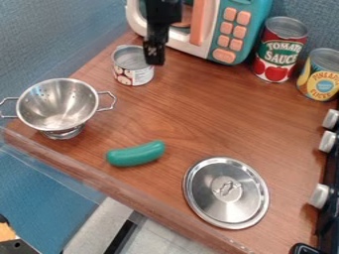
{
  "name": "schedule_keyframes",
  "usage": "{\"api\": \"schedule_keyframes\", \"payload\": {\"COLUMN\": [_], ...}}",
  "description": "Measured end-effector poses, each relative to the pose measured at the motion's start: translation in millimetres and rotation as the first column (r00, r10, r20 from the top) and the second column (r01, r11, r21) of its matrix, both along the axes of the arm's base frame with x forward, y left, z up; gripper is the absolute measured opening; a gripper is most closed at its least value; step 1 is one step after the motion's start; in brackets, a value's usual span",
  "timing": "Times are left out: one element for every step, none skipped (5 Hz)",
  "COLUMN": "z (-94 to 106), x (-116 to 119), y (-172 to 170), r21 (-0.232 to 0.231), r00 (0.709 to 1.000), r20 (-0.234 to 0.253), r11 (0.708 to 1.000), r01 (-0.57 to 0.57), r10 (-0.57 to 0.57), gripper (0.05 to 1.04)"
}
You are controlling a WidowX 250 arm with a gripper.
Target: Move the can to middle left side of the table
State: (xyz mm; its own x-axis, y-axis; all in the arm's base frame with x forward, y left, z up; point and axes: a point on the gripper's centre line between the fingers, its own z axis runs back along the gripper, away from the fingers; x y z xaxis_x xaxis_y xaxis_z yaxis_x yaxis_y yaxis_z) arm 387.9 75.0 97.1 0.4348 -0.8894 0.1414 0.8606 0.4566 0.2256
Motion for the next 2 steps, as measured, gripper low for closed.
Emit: {"api": "schedule_keyframes", "payload": {"z": [29.2,41.3], "x": [1.1,-4.4], "y": [-9.9,-14.5], "r21": [-0.037,-0.042], "r00": [0.997,0.991], "r20": [0.079,0.120], "r11": [0.999,0.998], "r01": [0.026,0.057], "r10": [-0.023,-0.051], "gripper": [1.001,1.001]}}
